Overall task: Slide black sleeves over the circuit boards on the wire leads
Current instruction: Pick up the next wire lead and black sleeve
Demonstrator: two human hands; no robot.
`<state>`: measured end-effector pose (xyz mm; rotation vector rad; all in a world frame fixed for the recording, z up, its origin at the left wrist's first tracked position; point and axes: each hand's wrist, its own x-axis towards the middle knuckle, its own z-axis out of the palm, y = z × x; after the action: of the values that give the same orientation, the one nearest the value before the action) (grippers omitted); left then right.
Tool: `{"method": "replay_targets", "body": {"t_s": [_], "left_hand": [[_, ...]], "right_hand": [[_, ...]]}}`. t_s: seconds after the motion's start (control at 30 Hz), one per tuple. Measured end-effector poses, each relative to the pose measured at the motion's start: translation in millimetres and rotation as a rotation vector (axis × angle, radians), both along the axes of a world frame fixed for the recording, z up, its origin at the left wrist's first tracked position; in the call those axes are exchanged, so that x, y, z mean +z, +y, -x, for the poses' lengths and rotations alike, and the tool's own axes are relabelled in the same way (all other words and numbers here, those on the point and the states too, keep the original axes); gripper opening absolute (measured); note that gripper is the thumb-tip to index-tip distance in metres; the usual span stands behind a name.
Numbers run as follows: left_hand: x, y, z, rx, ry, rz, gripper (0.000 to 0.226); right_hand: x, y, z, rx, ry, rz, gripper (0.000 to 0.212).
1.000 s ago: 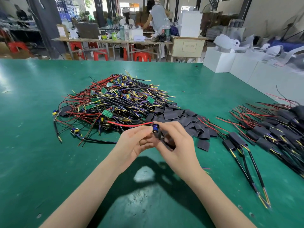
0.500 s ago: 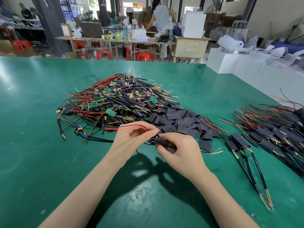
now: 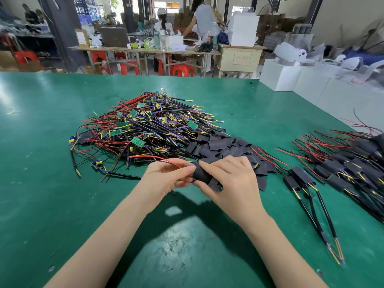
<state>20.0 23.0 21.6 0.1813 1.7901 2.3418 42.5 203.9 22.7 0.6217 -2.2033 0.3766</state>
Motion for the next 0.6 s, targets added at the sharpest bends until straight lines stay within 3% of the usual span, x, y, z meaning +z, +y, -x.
{"method": "replay_targets", "body": {"t_s": [0.4,0.6], "left_hand": [[-0.4,0.0,0.5,0.011,-0.027,-0.002,0.016],[-3.1,0.1,1.2,0.000,-0.023,0.041,0.005]], "right_hand": [[1.4,-3.5,-6.2,0.085,-0.208,0.180,0.017],[-1.0,-8.2,-7.9,0.027,-0.267,0.206,0.016]]}}
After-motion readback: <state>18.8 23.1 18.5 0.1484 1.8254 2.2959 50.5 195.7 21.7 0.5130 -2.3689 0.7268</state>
